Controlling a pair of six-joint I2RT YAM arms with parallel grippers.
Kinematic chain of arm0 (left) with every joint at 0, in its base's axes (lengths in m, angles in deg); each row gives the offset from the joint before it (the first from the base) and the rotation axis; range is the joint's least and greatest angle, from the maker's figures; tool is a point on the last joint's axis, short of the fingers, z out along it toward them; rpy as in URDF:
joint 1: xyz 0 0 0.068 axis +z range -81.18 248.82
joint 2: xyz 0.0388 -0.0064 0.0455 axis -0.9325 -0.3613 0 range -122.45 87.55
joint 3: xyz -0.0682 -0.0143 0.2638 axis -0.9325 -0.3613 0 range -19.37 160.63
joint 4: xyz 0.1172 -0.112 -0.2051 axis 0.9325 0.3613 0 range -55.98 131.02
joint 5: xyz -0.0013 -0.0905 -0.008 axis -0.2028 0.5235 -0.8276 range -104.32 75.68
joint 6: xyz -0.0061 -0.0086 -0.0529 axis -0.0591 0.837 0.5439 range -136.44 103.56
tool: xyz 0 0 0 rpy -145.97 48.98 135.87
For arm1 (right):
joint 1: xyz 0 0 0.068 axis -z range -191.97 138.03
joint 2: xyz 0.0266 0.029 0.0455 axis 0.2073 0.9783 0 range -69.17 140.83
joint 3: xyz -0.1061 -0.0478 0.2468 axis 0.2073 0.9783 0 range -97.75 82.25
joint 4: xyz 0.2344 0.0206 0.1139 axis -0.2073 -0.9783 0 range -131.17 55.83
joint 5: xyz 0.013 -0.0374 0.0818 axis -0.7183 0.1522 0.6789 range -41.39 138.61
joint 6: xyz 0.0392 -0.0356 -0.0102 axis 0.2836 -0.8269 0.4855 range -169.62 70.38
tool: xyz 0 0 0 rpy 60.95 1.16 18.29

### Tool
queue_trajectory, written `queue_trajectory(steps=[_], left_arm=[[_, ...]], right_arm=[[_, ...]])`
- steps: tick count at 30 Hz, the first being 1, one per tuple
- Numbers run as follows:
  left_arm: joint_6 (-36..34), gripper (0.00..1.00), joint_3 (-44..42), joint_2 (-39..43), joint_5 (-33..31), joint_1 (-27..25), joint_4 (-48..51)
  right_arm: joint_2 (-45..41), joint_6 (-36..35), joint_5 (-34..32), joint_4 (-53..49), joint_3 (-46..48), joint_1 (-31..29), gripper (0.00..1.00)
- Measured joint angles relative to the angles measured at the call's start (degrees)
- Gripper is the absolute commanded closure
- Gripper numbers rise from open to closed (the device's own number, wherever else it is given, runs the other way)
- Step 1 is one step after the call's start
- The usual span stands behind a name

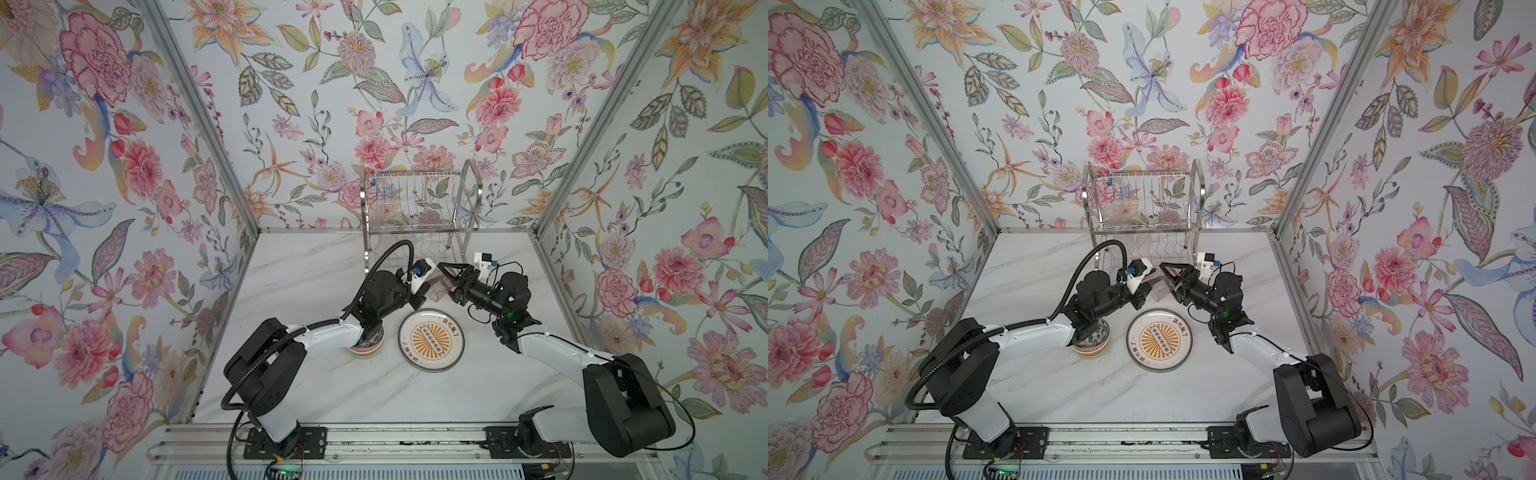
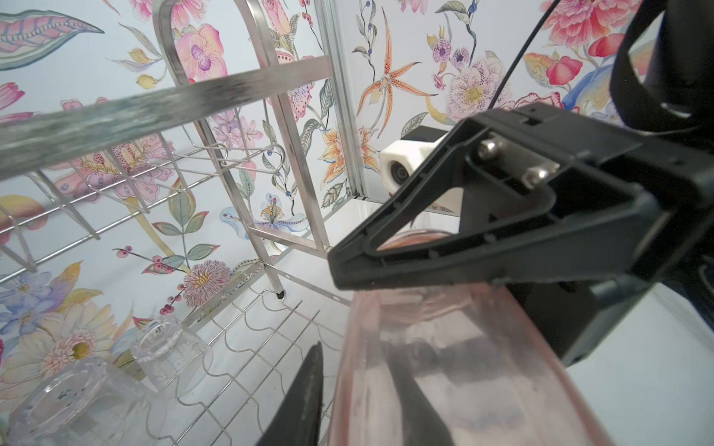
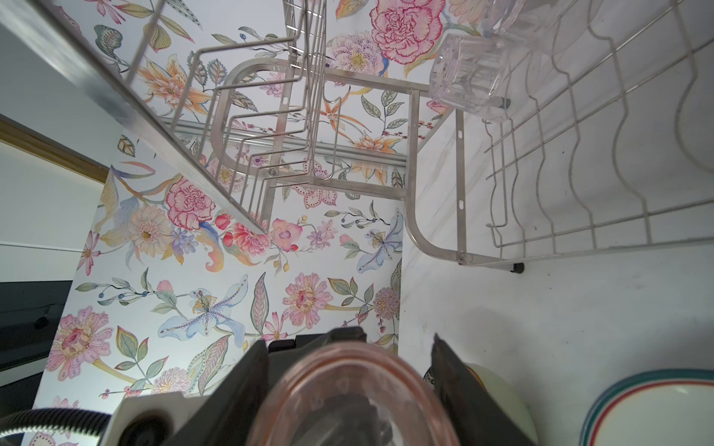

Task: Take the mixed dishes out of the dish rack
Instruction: 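Close the left gripper on the pink glass and open the right gripper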

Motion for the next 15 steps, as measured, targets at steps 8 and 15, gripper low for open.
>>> queue_trajectory(steps=[8,15], left_arm=[[0.1,1.00,0.0,0.0,-0.9,-0.2,-1.4],[0.4,1.00,0.0,0.0,-0.6,-0.3,-1.8]], right_arm=[[-0.1,3.4,-0.3,2.9,1.2,0.2,0.49],[-0.2,3.2,0.2,5.6,2.5,0.9,0.10]])
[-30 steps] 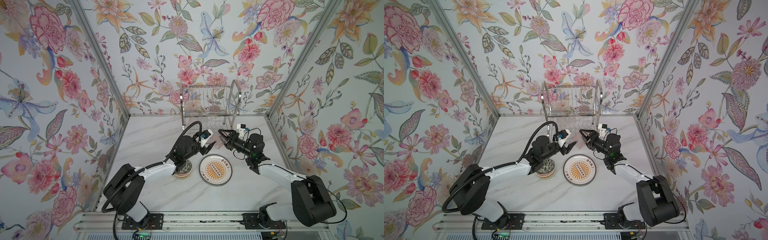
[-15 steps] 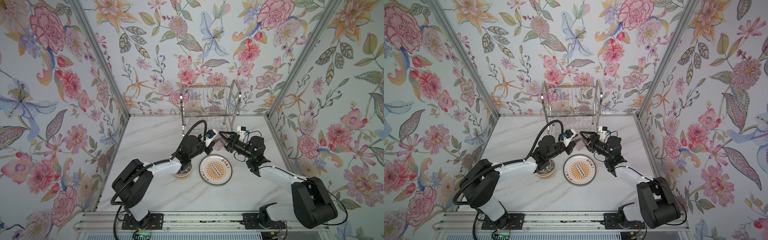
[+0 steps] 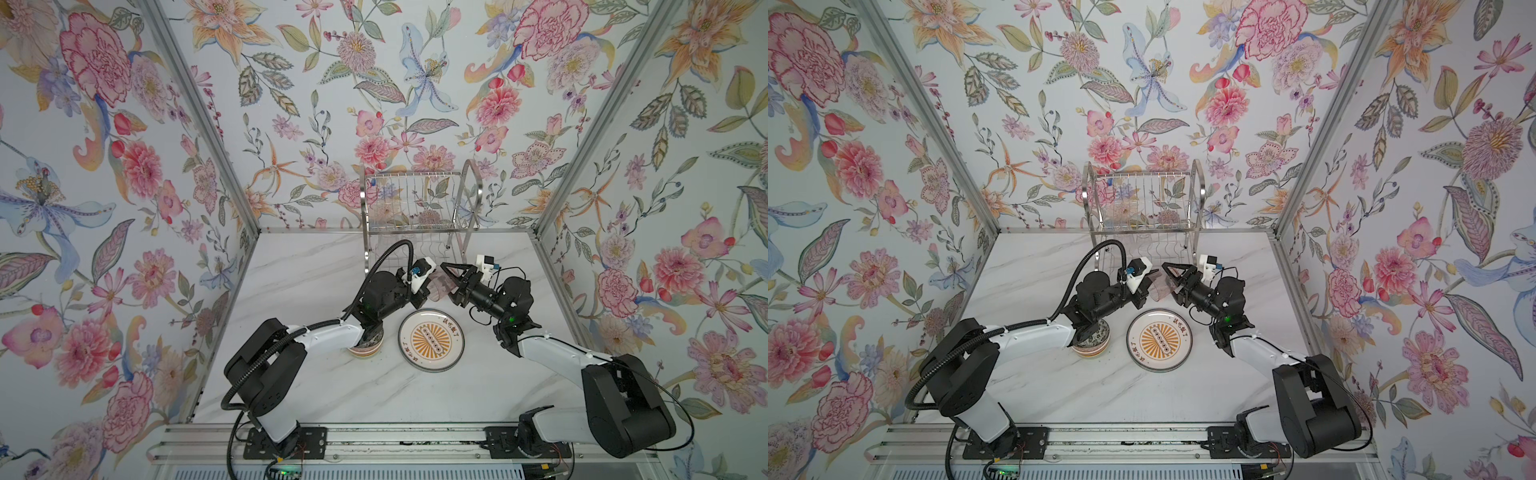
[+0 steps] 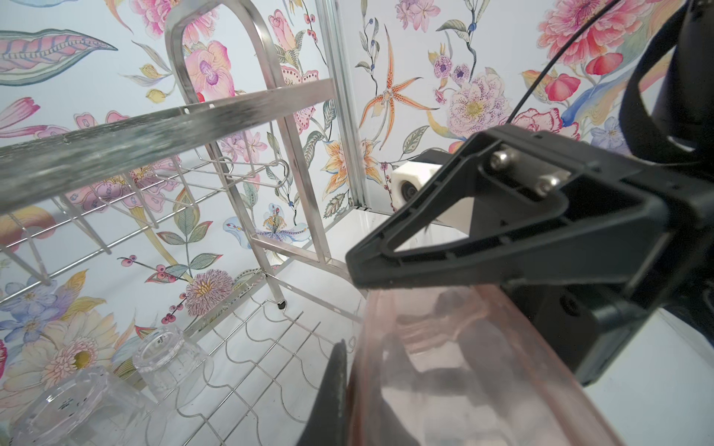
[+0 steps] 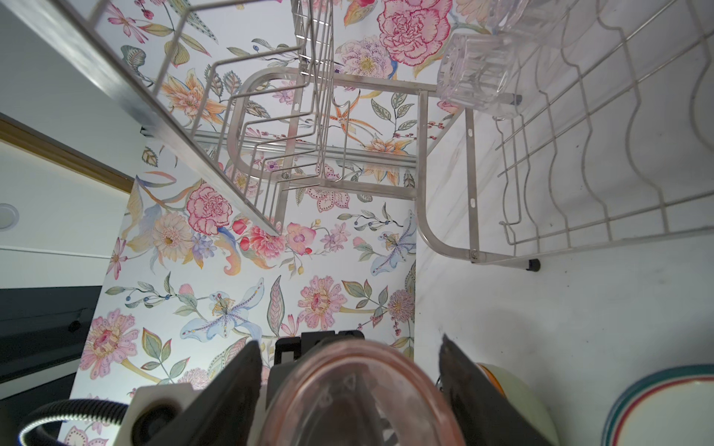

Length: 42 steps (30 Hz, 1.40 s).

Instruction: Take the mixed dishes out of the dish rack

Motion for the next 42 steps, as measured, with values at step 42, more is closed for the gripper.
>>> queue_trajectory(steps=[42], left_arm=[[-0.7,1.00,-14.2,42.1,-33.3,-1.3,22.3]], right_arm=[[-12.5,-91.8,-14.5,-25.1,-8.6,-17.2,0.01]])
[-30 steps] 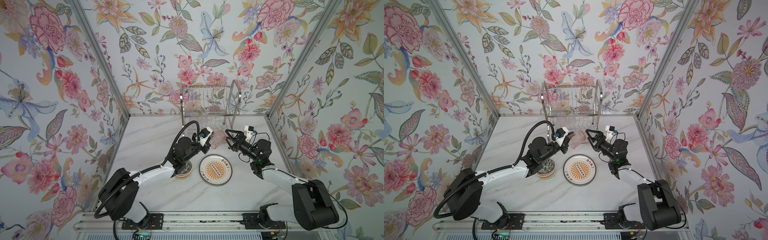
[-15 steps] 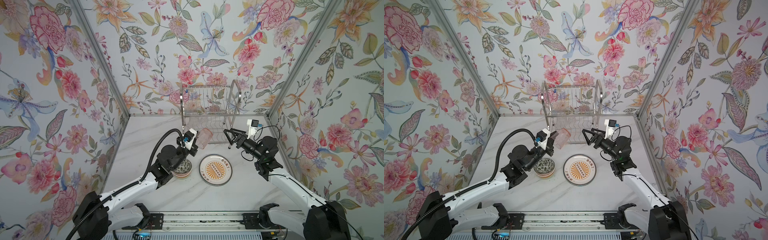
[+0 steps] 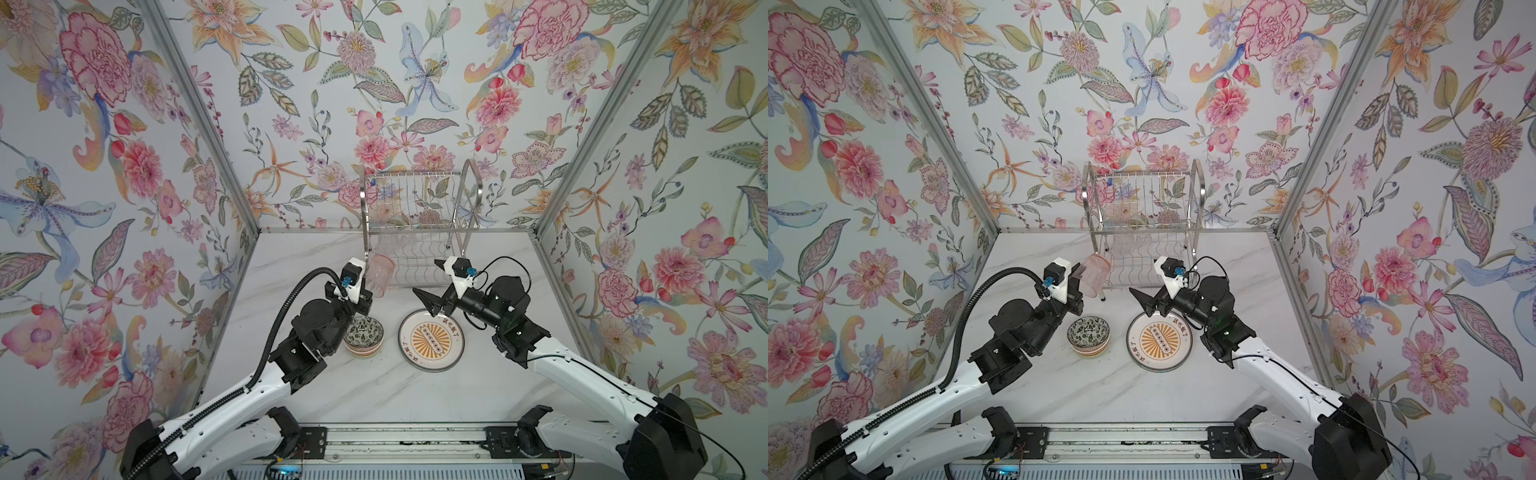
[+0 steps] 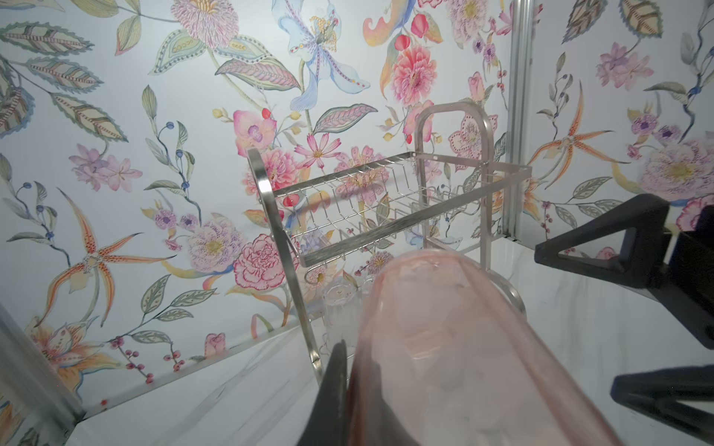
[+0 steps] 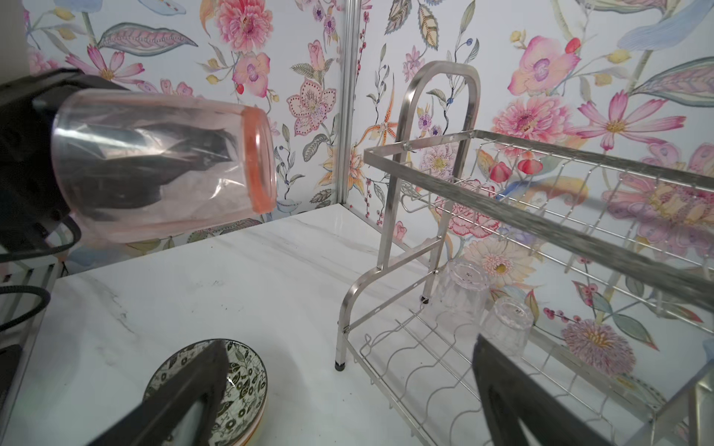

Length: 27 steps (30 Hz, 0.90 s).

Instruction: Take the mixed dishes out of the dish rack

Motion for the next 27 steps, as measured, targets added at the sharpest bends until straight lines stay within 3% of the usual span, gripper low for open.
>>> queue_trajectory(steps=[8,13,19,27], left_arm=[[1.8,1.00,8.4,0.1,-6.7,2.3,15.0],[4.5,1.00,15.1,0.1,-7.1,9.2,25.5],[7.1,1.00,23.5,-3.7,-5.7,18.5,38.2],[7.2,1.00,33.0,-14.1,1.8,29.6,53.7]], right_arm=[[5.5,-12.0,-5.3,-0.4,-0.7,-7.8,0.01],[8.3,-15.5,-7.0,1.1,-1.9,-9.6,0.01],[10.5,-16.6,-7.8,2.6,-4.0,-11.0,0.01],[11.2,-12.7,-5.3,2.3,-6.6,-11.1,0.01]])
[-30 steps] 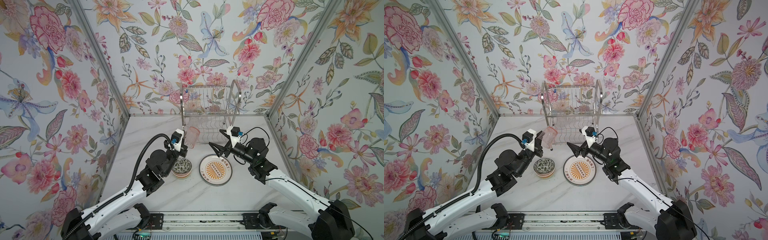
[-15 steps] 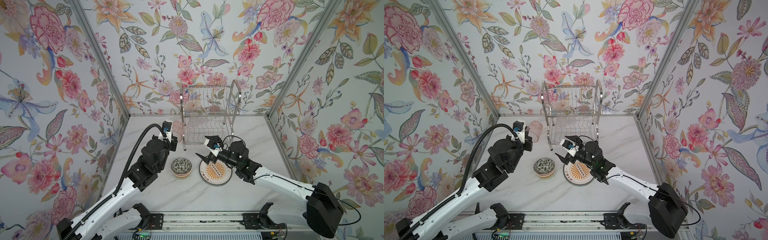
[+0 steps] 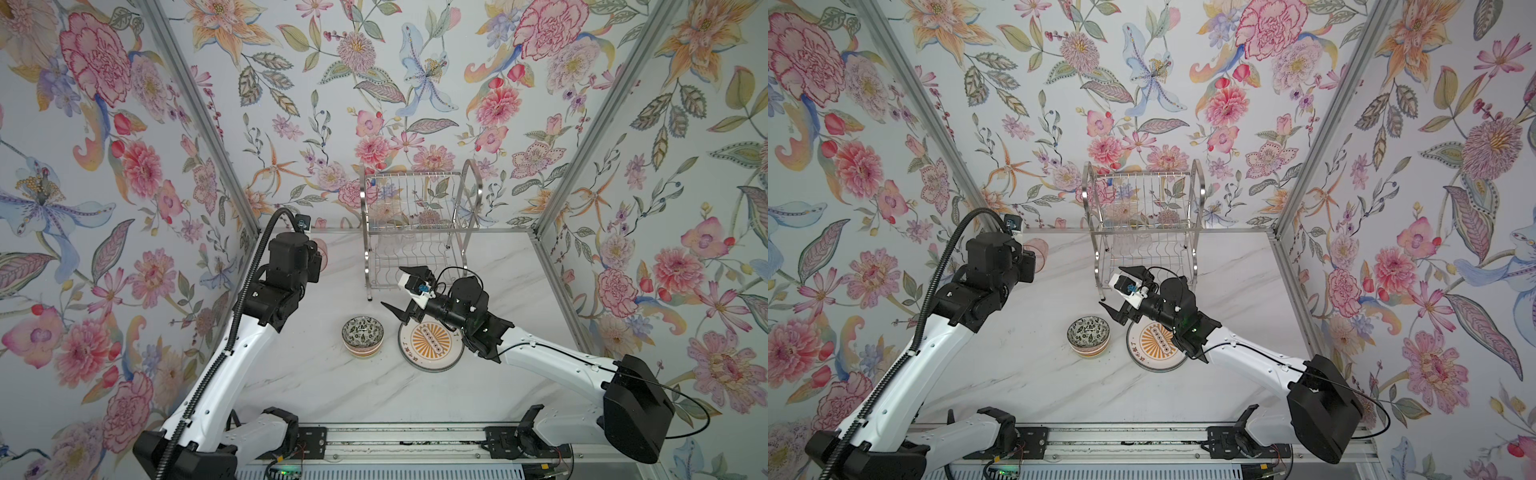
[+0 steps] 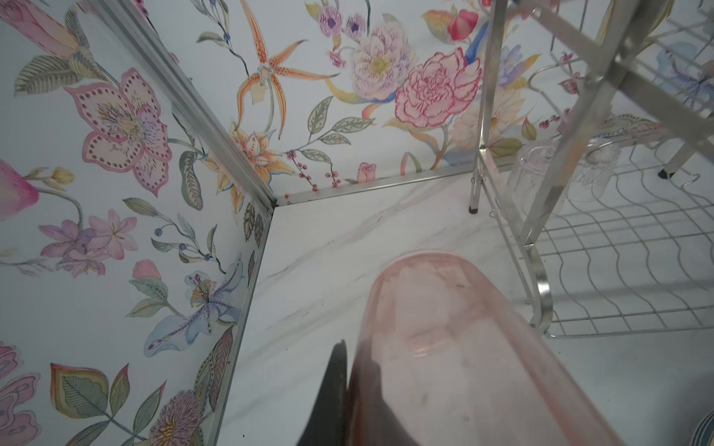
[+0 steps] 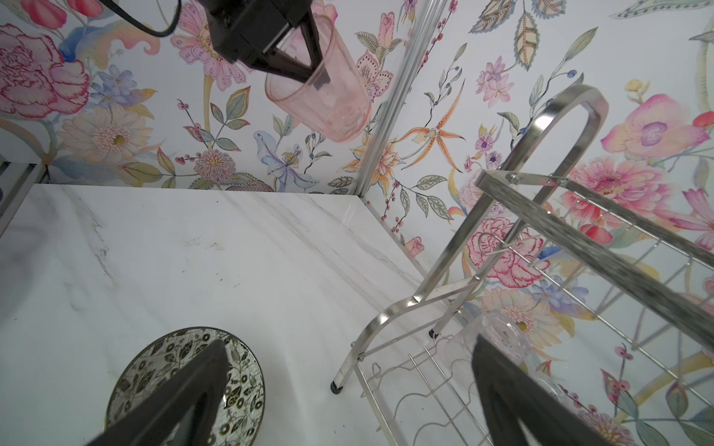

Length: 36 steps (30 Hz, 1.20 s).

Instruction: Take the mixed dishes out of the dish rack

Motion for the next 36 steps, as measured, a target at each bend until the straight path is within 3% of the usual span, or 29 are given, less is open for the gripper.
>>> queue_trajectory(steps=[10,17,25,30,36], left_arm=[[-2.0,1.00,1.1,-11.6,3.5,12.6,6.3],[-3.3,1.00,5.1,-22.8,5.6,18.6,9.4],[-5.5,1.00,10.9,-37.8,6.5,22.7,12.2],[-8.1,1.00,17.6,-47.1,3.5,23.3,14.8],[-10.2,1.00,22.0,-52.4,2.0,24.4,17.0]], right_arm=[[0.2,8.7,3.6,-7.6,-5.2,0.1,0.01],[0.1,10.4,4.0,-10.1,-5.3,0.1,0.01],[-0.7,11.0,4.0,-11.8,-5.3,0.3,0.01],[-1.3,11.0,4.0,-13.4,-5.3,0.3,0.01],[-2.3,11.0,3.8,-14.4,-5.3,0.3,0.01]])
